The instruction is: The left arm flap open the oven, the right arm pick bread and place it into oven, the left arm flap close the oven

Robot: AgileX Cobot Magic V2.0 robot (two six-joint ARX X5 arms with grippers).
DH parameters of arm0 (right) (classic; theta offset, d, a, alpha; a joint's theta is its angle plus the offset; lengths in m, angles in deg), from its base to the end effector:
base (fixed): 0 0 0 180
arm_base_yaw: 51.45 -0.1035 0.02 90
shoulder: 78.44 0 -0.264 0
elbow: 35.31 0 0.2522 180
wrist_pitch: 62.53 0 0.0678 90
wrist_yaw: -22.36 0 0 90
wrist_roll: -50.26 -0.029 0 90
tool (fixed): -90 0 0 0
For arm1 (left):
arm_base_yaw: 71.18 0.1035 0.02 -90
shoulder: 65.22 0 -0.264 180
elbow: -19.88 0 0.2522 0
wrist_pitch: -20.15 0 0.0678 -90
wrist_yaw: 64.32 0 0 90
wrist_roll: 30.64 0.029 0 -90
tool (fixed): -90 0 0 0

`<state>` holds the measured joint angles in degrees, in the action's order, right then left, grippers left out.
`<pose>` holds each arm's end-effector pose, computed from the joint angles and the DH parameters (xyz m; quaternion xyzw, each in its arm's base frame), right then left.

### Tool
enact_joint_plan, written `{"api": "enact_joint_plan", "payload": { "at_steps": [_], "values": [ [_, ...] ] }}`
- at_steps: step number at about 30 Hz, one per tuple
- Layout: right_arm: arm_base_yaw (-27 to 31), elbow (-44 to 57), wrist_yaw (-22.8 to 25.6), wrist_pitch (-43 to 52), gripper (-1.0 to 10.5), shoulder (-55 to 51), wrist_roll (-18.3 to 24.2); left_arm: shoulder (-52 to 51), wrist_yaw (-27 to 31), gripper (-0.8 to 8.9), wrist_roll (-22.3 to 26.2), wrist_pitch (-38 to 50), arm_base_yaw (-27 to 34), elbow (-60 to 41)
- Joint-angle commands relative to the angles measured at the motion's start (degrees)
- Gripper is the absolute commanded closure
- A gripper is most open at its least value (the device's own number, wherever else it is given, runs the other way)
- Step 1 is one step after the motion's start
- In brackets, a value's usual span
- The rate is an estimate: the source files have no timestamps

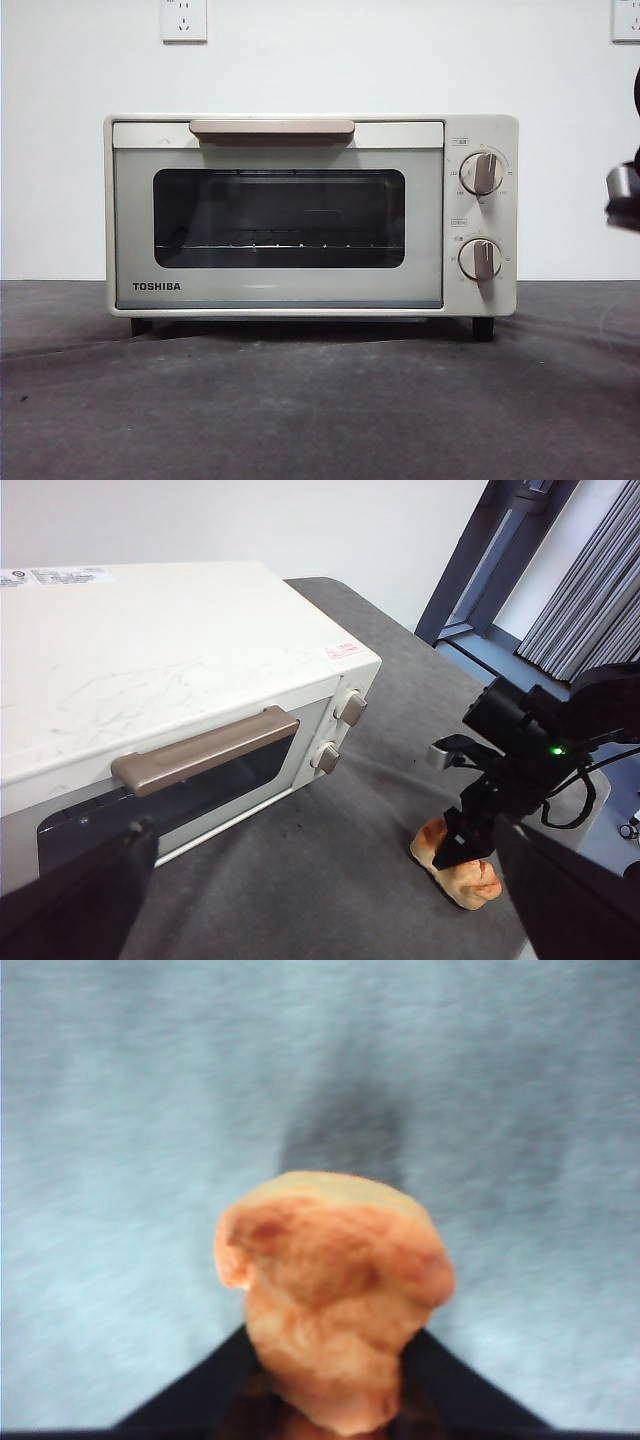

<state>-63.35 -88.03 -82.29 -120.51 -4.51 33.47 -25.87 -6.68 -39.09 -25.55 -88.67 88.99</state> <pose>0.1942 0.0484 0.1718 0.1246 0.6562 0.0820 0.7397 0.1132 -0.0519 0.3707 -0.0841 0.1679 -0.4061 0.8943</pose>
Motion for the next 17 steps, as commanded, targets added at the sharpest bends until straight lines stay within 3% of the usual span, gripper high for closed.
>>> {"api": "enact_joint_plan", "payload": {
  "at_steps": [1,12,17],
  "values": [
    [-0.13,-2.23,-3.41,0.04,8.8,-1.53,0.55,0.42,-0.2,2.29,0.07,0.17,-0.26,1.44],
    [-0.15,-7.52,-5.03,-11.19,8.8,-19.76,2.86,6.05,-0.17,6.95,0.11,0.44,-0.26,1.53],
    [-0.15,-7.8,-7.04,-11.89,8.8,-31.12,2.86,11.21,-0.13,7.98,0.72,0.72,-0.28,2.69]
  ]
}}
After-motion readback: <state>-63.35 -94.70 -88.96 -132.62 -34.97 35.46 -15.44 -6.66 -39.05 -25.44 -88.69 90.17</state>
